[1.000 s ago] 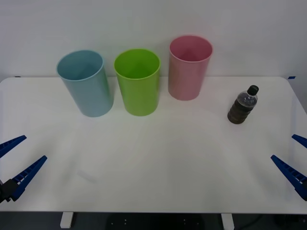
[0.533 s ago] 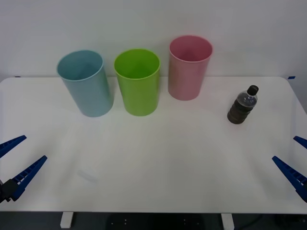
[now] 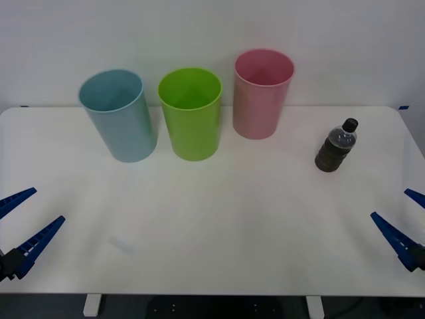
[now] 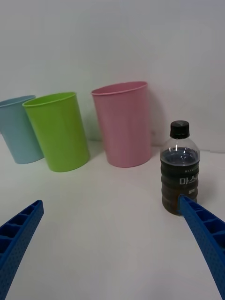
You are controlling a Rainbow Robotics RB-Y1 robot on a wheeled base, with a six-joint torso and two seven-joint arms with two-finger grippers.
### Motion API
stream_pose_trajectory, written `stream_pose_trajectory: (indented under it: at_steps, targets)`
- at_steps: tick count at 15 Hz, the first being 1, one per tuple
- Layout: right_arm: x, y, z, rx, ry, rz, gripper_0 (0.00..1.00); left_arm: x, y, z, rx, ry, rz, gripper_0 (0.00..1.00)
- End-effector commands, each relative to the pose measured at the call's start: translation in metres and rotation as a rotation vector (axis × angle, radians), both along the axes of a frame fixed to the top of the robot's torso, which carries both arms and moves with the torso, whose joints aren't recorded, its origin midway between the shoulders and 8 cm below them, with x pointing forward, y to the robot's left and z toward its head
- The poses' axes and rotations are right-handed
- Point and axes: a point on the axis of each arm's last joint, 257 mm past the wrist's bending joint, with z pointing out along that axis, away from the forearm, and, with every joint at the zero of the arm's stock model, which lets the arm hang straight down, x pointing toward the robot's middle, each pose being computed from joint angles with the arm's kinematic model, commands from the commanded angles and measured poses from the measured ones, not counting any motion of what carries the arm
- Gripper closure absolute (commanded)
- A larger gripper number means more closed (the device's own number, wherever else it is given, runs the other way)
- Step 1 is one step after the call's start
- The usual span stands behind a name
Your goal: Grasp the object on the table and drop it into the matching bin: aluminum can to the light blue bin, PET bottle to the pink bin.
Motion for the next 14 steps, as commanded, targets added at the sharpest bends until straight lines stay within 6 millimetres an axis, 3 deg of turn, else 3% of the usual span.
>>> stream_pose_trajectory:
  at_steps: [1,4,14]
  targets:
    - [0.011,-0.008,-0.014,-0.071,-0.035,-0.029,0.00,0.000,0.000,0.000,0.000,0.000,0.000,0.00]
    - [0.026,-0.013,-0.026,-0.136,-0.058,-0.079,0.00,0.000,0.000,0.000,0.000,0.000,0.000,0.00]
    - [0.079,-0.009,-0.052,-0.101,0.008,-0.191,0.00,0.000,0.000,0.000,0.000,0.000,0.000,0.00]
